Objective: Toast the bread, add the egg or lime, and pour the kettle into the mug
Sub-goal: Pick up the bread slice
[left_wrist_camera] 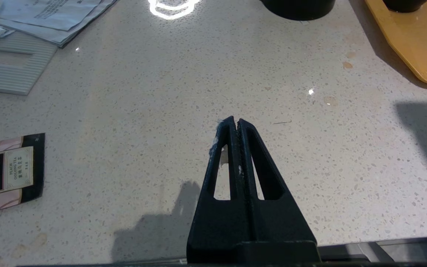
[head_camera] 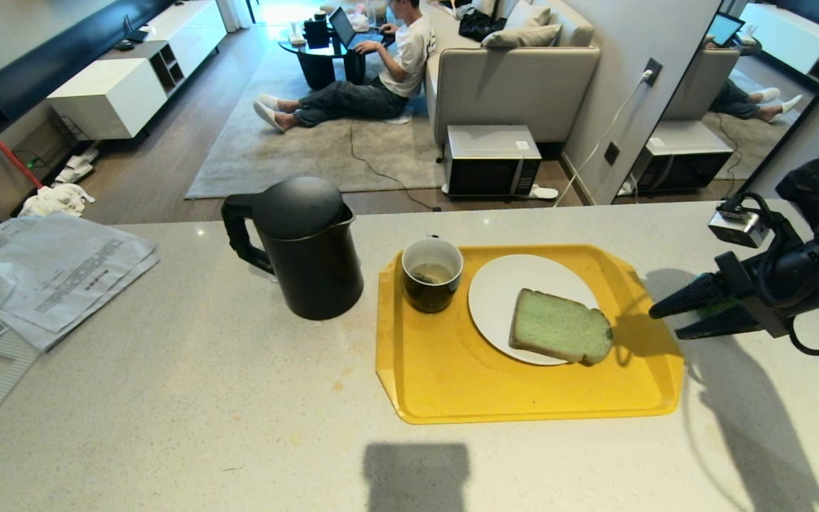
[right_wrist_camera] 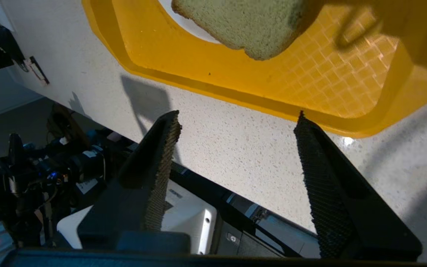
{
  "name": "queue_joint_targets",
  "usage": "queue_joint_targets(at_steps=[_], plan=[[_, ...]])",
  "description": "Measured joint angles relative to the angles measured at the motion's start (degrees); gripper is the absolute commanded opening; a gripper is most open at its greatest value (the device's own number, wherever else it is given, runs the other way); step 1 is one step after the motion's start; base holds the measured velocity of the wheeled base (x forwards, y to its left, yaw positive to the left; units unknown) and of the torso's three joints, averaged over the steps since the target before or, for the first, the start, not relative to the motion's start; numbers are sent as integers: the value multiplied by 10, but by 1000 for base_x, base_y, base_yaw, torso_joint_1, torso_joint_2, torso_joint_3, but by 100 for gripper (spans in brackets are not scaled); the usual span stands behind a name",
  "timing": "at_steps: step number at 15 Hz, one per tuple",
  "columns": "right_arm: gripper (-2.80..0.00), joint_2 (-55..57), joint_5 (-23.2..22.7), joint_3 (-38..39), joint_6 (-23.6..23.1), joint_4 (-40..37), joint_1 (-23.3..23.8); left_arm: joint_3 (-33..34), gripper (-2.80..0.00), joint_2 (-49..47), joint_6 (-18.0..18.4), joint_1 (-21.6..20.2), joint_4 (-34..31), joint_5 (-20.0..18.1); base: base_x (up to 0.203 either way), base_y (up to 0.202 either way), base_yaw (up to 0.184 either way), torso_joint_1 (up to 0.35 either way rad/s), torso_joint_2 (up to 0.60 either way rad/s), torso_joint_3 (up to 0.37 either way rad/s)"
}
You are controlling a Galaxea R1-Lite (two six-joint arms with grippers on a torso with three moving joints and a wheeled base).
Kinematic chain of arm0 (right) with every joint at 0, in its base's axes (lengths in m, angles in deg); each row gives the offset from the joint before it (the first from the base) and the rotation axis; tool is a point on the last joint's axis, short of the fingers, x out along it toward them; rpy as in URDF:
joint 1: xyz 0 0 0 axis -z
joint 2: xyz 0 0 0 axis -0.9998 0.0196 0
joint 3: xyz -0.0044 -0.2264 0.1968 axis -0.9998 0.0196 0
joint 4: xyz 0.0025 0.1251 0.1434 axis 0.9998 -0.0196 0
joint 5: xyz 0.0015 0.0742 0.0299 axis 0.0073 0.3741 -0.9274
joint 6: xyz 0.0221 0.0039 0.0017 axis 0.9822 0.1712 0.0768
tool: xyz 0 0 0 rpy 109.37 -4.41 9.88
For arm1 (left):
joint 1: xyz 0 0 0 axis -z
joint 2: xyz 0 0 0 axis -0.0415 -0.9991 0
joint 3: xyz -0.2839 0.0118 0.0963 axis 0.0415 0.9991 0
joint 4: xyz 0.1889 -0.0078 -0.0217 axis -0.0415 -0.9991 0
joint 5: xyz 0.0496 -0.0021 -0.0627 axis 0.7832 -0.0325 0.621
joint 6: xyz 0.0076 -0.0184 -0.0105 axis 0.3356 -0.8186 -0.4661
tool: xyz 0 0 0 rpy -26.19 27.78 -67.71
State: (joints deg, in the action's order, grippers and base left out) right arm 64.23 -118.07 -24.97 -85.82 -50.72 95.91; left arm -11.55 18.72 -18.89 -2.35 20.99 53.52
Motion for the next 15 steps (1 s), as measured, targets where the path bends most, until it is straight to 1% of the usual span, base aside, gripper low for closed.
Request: queue_joint_targets(at_steps=[4, 6, 11, 15], plan=[[0, 51, -43, -21, -1, 12, 1, 0, -280, 0, 0, 0, 0, 0, 0, 0, 0, 0, 0, 0], [0, 77, -45, -33, -9, 12, 1, 0, -280, 0, 0, 0, 0, 0, 0, 0, 0, 0, 0, 0], [0, 126, -47, -45, -46, 10, 1, 0, -280, 0, 0, 0, 0, 0, 0, 0, 0, 0, 0, 0], [0, 152, -47, -50, -54, 10, 0, 0, -280, 0, 0, 0, 0, 0, 0, 0, 0, 0, 0, 0]])
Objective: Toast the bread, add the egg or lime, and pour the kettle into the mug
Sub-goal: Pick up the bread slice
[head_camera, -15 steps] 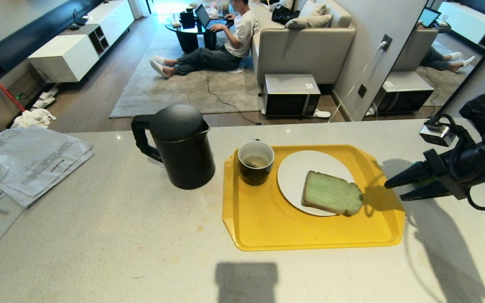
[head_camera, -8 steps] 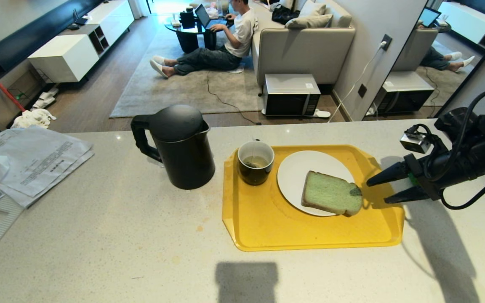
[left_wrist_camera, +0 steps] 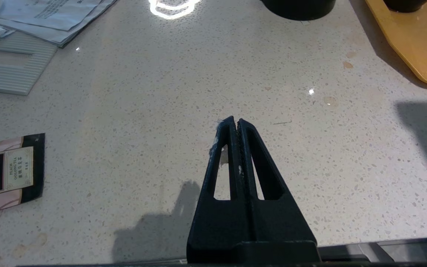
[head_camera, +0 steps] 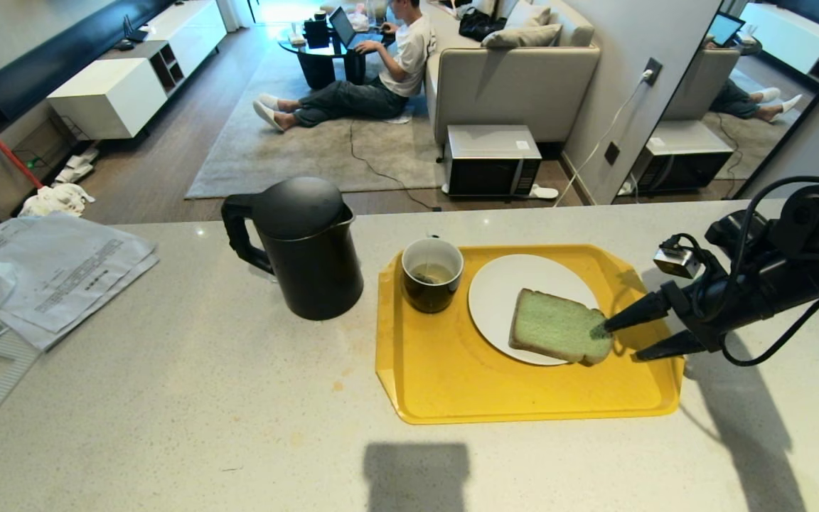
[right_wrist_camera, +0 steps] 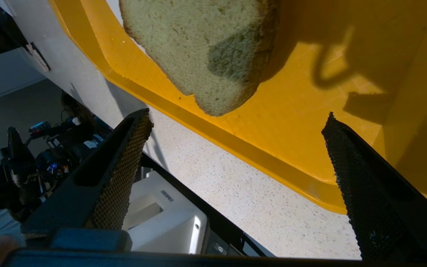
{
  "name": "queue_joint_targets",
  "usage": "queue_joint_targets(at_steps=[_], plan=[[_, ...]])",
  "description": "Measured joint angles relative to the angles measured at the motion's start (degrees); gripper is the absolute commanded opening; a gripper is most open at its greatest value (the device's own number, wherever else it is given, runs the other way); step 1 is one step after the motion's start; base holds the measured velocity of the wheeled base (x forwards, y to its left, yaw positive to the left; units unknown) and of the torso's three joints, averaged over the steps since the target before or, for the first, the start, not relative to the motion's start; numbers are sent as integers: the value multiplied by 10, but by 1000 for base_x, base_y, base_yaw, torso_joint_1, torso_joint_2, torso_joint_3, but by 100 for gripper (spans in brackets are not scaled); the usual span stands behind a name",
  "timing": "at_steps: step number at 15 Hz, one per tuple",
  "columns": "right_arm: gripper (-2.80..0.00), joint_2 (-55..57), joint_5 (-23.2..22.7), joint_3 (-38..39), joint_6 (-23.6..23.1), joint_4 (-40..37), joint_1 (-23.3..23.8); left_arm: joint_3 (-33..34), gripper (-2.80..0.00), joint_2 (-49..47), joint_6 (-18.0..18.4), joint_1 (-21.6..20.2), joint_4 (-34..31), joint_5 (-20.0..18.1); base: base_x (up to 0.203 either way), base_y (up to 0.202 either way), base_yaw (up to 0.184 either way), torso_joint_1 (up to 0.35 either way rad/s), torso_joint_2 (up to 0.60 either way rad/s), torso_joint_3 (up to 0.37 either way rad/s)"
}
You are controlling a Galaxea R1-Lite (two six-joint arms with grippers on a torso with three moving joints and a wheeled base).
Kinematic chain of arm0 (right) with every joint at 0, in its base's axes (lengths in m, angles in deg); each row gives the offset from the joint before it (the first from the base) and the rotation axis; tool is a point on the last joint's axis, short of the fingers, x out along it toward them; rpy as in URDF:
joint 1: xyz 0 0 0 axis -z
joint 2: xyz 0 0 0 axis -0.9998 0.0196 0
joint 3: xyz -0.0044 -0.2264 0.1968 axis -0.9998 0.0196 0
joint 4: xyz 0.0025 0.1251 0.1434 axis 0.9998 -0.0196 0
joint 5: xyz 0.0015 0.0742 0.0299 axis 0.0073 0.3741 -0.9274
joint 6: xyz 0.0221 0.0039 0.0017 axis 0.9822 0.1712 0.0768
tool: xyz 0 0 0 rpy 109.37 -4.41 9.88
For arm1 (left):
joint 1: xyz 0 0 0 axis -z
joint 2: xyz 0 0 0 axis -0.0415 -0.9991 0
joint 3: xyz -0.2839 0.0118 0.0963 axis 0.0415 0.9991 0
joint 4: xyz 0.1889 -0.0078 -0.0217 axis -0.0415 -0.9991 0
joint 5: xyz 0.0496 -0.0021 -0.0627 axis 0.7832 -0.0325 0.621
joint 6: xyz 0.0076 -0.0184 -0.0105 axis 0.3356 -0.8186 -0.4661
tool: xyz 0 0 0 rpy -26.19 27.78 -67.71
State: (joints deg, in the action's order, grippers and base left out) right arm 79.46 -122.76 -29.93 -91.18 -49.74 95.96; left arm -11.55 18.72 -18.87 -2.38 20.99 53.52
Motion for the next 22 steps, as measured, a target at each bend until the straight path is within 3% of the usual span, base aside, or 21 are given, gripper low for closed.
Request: queue_joint_targets(at_steps=[8, 12, 22], plan=[[0, 24, -11, -22, 7, -3, -31, 0, -280, 0, 0, 0, 0, 0, 0, 0, 0, 0, 0, 0], [0, 31, -61, -37, 37, -15, -39, 0, -280, 0, 0, 0, 0, 0, 0, 0, 0, 0, 0, 0], [0, 54, -65, -51, 42, -16, -42, 0, -280, 0, 0, 0, 0, 0, 0, 0, 0, 0, 0, 0]])
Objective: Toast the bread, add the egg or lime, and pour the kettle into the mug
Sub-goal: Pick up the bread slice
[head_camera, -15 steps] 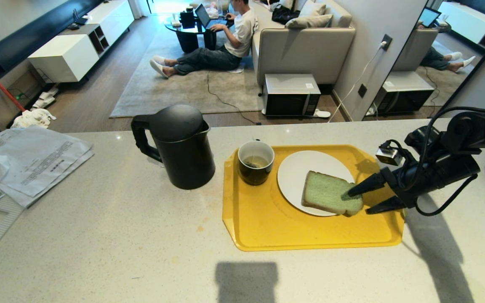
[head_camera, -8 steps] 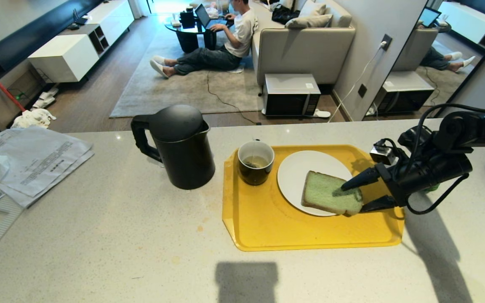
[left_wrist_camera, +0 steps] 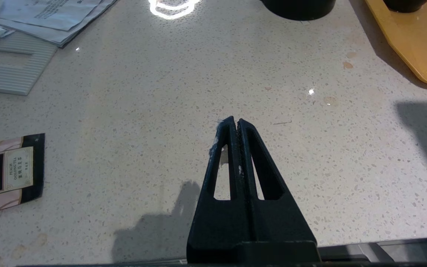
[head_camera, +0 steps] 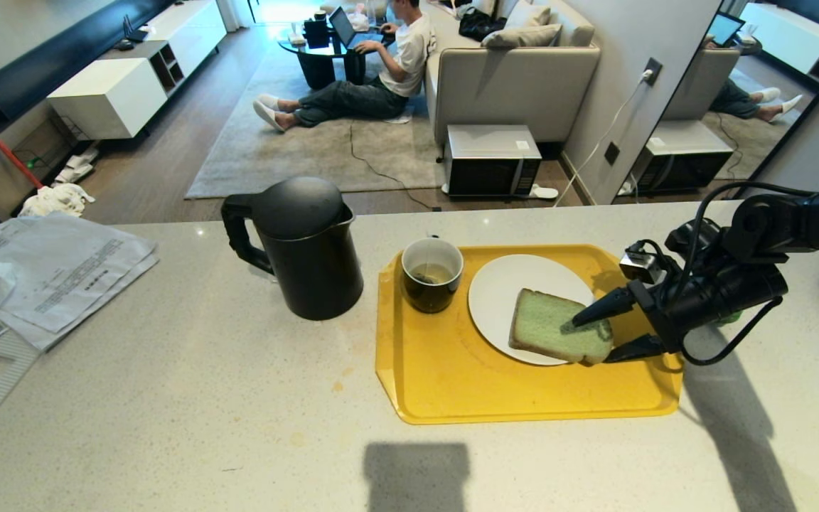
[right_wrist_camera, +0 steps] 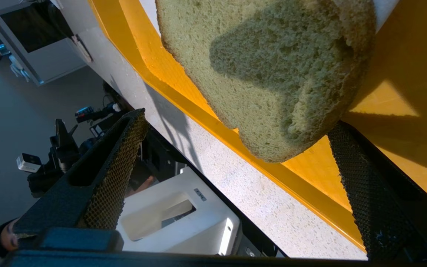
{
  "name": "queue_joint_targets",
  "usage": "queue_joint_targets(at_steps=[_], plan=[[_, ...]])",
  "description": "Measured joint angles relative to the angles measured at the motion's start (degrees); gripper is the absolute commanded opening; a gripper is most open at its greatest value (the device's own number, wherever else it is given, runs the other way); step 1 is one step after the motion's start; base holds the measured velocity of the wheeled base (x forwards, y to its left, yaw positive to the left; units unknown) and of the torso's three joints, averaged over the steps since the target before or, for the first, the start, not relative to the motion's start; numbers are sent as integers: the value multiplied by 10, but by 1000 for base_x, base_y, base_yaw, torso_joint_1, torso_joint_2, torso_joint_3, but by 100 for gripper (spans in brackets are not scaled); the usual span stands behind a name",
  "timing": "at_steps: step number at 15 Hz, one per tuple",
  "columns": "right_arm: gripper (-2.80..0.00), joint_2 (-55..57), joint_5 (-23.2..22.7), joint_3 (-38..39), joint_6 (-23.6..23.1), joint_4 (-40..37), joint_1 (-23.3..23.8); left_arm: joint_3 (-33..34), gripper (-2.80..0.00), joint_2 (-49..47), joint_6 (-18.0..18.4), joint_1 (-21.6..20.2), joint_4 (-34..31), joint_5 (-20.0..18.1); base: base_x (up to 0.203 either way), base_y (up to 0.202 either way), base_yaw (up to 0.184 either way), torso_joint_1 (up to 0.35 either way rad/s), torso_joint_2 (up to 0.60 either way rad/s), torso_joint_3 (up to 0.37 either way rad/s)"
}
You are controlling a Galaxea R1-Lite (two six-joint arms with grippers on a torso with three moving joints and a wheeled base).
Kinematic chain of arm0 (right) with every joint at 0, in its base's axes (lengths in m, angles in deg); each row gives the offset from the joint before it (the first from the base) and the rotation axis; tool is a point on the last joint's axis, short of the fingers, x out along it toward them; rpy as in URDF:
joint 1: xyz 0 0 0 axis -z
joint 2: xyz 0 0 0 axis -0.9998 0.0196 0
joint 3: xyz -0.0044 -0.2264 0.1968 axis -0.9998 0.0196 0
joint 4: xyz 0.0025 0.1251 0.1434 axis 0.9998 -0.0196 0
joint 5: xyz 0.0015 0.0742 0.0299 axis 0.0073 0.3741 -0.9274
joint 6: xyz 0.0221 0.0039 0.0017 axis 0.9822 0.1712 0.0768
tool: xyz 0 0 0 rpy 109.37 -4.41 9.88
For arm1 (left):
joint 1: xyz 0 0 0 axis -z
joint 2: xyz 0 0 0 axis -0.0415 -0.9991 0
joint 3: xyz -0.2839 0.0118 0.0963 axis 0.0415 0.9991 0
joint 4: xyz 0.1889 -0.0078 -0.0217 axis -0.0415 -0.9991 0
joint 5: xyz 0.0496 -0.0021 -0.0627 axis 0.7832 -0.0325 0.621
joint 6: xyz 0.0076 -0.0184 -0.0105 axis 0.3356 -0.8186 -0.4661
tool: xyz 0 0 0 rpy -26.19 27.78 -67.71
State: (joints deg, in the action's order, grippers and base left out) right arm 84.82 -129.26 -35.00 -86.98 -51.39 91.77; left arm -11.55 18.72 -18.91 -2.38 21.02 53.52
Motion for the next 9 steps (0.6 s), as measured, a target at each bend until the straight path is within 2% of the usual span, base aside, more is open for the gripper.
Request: queue_joint_targets(at_steps=[1, 9], plan=[[-280, 1, 0, 0, 0, 0, 0, 0, -280, 0, 0, 0, 0, 0, 0, 0, 0, 0, 0, 0], [-280, 5, 1, -1, -1, -3, 1, 0, -280, 0, 0, 0, 0, 0, 0, 0, 0, 0, 0, 0]])
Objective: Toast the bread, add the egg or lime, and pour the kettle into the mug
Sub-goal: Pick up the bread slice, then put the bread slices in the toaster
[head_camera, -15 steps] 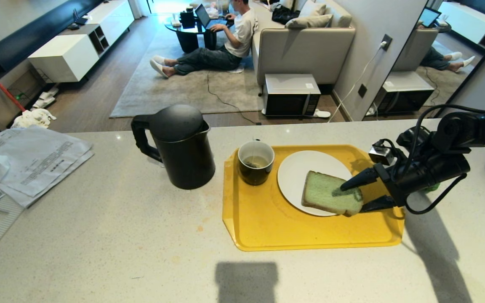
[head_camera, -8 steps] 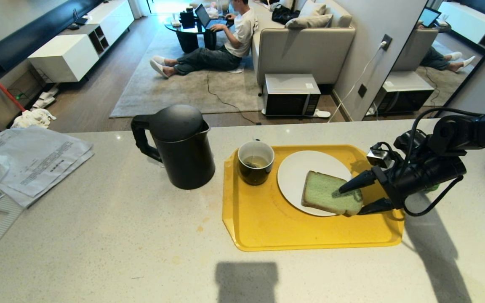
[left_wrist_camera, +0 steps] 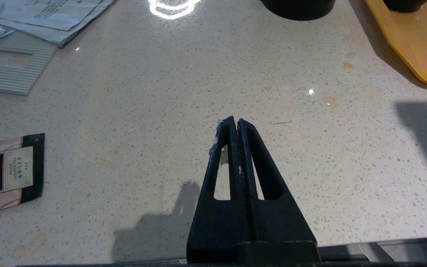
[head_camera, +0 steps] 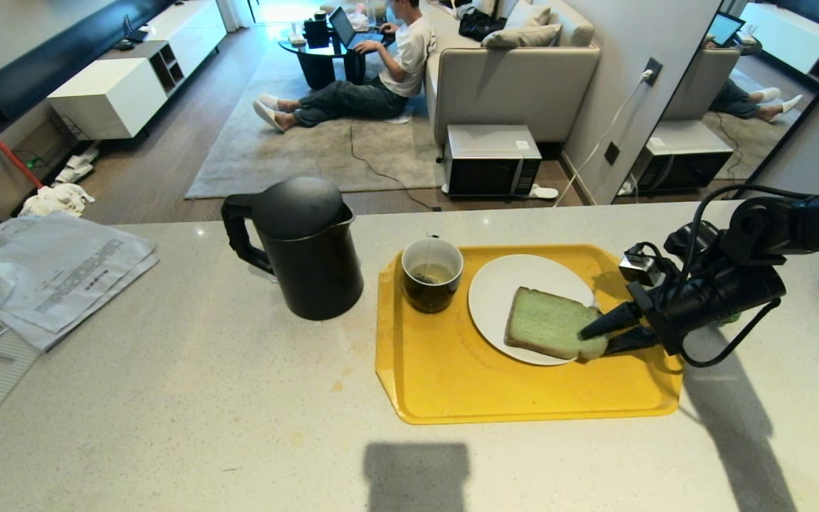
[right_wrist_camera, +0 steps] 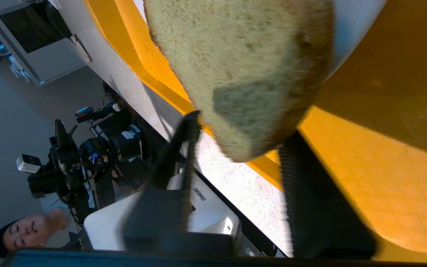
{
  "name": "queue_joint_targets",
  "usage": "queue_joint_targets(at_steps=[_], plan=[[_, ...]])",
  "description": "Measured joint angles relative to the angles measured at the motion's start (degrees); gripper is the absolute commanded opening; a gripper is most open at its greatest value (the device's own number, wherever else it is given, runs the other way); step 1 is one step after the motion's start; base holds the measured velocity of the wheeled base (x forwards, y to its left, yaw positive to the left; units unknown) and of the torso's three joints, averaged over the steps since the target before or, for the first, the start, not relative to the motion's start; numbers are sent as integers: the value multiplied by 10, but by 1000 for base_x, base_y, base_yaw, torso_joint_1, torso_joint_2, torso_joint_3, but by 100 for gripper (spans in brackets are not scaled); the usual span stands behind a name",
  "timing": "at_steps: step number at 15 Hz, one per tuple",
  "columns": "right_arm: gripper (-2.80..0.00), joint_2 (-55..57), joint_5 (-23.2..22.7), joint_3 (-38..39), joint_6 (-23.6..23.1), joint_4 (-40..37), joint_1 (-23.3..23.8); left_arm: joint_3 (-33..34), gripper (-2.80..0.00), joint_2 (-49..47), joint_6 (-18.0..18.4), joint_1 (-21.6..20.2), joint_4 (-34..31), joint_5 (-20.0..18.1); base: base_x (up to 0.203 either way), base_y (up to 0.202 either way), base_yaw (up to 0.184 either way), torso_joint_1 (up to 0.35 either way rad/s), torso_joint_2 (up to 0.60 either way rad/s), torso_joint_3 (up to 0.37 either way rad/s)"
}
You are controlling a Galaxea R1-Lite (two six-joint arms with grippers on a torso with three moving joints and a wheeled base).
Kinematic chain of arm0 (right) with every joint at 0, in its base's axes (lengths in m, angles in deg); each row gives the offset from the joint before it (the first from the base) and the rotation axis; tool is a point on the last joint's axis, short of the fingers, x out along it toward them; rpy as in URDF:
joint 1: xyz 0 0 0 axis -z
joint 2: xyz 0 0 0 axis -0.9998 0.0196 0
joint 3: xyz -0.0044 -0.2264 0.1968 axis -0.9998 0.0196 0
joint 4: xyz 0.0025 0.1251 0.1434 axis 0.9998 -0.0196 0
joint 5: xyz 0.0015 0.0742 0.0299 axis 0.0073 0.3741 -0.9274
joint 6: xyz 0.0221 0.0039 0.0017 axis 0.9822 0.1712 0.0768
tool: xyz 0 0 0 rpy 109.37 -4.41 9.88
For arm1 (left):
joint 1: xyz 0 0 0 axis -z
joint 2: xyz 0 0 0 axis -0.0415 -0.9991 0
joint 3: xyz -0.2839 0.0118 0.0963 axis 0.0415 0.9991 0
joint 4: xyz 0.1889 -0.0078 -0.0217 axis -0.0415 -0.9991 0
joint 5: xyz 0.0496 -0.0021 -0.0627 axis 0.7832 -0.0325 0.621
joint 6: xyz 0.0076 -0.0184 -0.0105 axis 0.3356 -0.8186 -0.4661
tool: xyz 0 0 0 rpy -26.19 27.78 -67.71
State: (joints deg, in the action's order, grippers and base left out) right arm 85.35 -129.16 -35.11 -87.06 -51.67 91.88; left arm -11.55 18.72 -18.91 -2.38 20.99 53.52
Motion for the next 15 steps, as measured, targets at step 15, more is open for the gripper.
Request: queue_joint_targets(at_steps=[15], plan=[[-280, -148, 56, -102, -5, -51, 17, 0, -280, 0, 0, 0, 0, 0, 0, 0, 0, 0, 0, 0]])
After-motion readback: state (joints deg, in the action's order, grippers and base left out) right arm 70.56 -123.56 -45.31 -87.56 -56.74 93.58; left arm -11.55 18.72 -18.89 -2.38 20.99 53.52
